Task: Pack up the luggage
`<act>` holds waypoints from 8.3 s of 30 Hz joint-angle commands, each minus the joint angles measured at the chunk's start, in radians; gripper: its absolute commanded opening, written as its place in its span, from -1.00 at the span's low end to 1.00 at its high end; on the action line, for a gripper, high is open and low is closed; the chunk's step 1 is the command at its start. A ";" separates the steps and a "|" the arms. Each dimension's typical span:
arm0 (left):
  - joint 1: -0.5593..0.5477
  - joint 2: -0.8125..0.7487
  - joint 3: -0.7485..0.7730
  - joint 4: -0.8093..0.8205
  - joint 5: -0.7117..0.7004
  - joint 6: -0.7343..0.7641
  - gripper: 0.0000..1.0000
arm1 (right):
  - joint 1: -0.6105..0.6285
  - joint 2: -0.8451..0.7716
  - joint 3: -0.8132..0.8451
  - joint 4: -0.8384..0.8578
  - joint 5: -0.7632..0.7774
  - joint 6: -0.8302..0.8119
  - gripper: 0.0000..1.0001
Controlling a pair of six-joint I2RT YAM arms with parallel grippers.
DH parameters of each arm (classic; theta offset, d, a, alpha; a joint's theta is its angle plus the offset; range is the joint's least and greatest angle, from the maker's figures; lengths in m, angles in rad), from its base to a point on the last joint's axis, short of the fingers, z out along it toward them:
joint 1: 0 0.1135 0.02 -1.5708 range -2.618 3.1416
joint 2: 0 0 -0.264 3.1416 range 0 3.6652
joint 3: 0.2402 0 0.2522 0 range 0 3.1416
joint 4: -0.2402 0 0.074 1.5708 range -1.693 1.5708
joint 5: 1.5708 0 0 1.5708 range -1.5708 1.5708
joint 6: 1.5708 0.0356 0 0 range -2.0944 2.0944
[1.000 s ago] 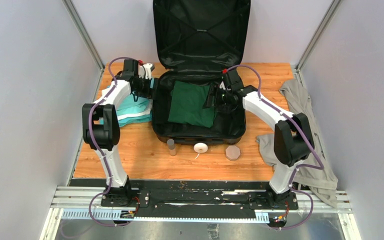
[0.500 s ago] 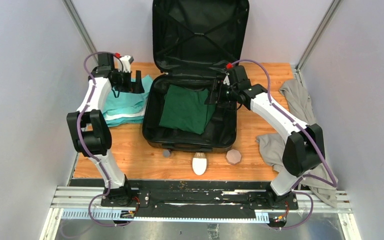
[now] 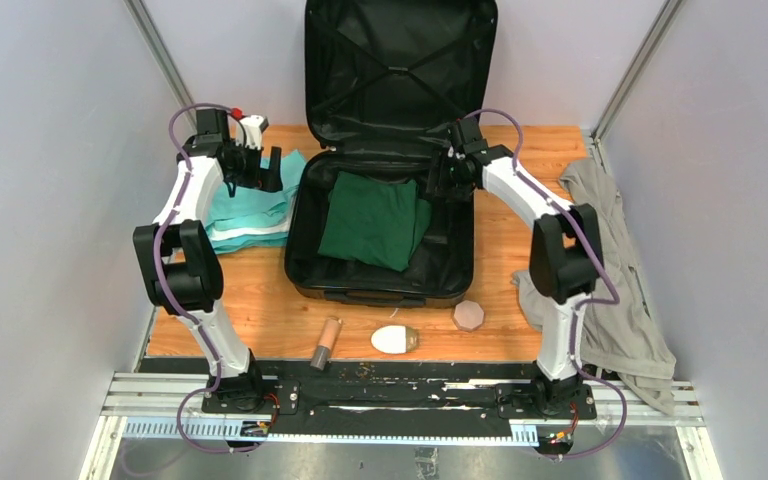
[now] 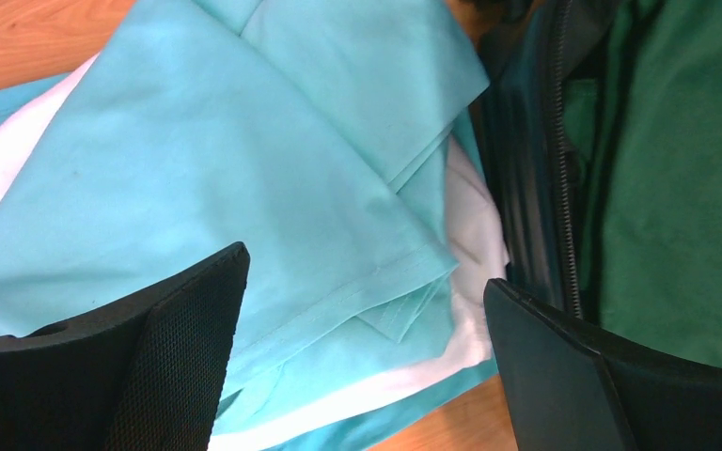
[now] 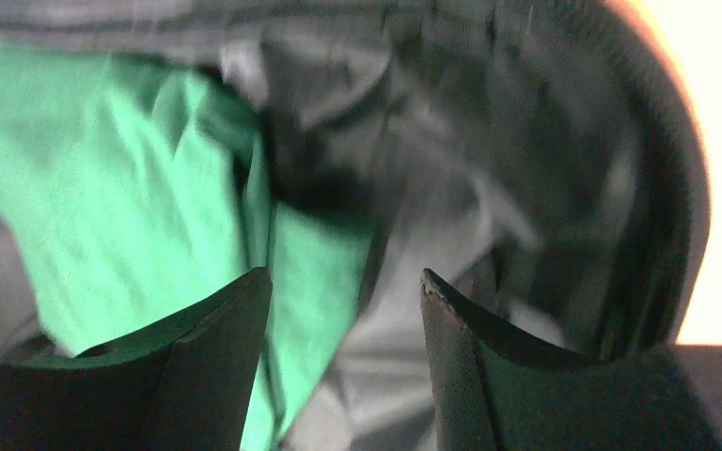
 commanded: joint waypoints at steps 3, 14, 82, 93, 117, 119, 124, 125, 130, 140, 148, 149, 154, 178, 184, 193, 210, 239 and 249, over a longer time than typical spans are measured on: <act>0.000 0.009 -0.044 0.004 -0.041 0.061 1.00 | -0.059 0.276 0.336 -0.155 0.110 -0.054 0.19; -0.098 0.129 -0.001 0.056 -0.082 0.051 1.00 | -0.209 0.517 0.745 -0.219 0.221 0.012 -0.01; -0.228 -0.150 0.125 0.009 0.318 -0.351 -1.00 | -0.018 -0.437 -0.250 0.148 -0.162 0.159 0.04; -0.486 -0.027 0.069 0.225 0.257 -0.521 -1.00 | -0.074 -0.469 -0.316 0.149 -0.176 0.191 0.07; -0.680 0.111 0.250 0.322 0.171 -0.510 -1.00 | -0.143 -0.448 -0.348 0.149 -0.208 0.213 0.15; -0.680 0.116 0.378 0.283 0.158 -0.492 -1.00 | -0.144 -0.461 -0.347 0.145 -0.203 0.213 0.15; -0.688 0.150 0.552 0.164 0.143 -0.450 -1.00 | -0.143 -0.487 -0.343 0.130 -0.200 0.216 0.15; -0.692 0.151 0.525 0.145 0.131 -0.427 -1.00 | -0.144 -0.491 -0.345 0.131 -0.200 0.218 0.15; -0.697 0.139 0.287 0.126 0.056 -0.320 -1.00 | -0.143 -0.515 -0.353 0.118 -0.199 0.214 0.16; -0.669 -0.021 0.265 0.086 -0.085 -0.143 -1.00 | -0.142 -0.503 -0.341 0.109 -0.206 0.217 0.16; -0.671 -0.127 0.194 0.072 -0.243 -0.022 -1.00 | -0.121 -0.467 -0.328 0.121 -0.218 0.219 0.16; -0.671 -0.131 0.180 0.074 -0.238 -0.033 -1.00 | -0.116 -0.462 -0.328 0.122 -0.221 0.219 0.16; -0.717 -0.095 0.086 0.120 -0.160 -0.113 -1.00 | -0.110 -0.455 -0.344 0.128 -0.221 0.218 0.16; -0.443 -0.078 0.167 -0.006 0.273 -0.190 1.00 | 0.029 -0.200 -0.172 0.151 -0.245 0.192 -0.05; -0.181 -0.092 0.161 -0.143 0.210 -0.076 1.00 | 0.046 -0.003 -0.161 0.192 -0.272 0.190 -0.18; -0.091 0.018 0.004 -0.098 -0.040 -0.018 1.00 | 0.108 0.030 -0.033 0.050 -0.107 0.060 0.08; -0.155 0.254 0.043 0.037 -0.200 -0.125 0.47 | 0.157 -0.215 -0.110 0.052 -0.079 0.059 0.12; 0.007 -0.028 0.039 -0.072 0.133 -0.158 -1.00 | 0.164 -0.335 -0.174 0.084 -0.081 0.105 0.00; 0.029 -0.132 0.052 -0.104 0.327 -0.219 -1.00 | 0.231 -0.271 -0.129 0.169 -0.160 0.190 0.20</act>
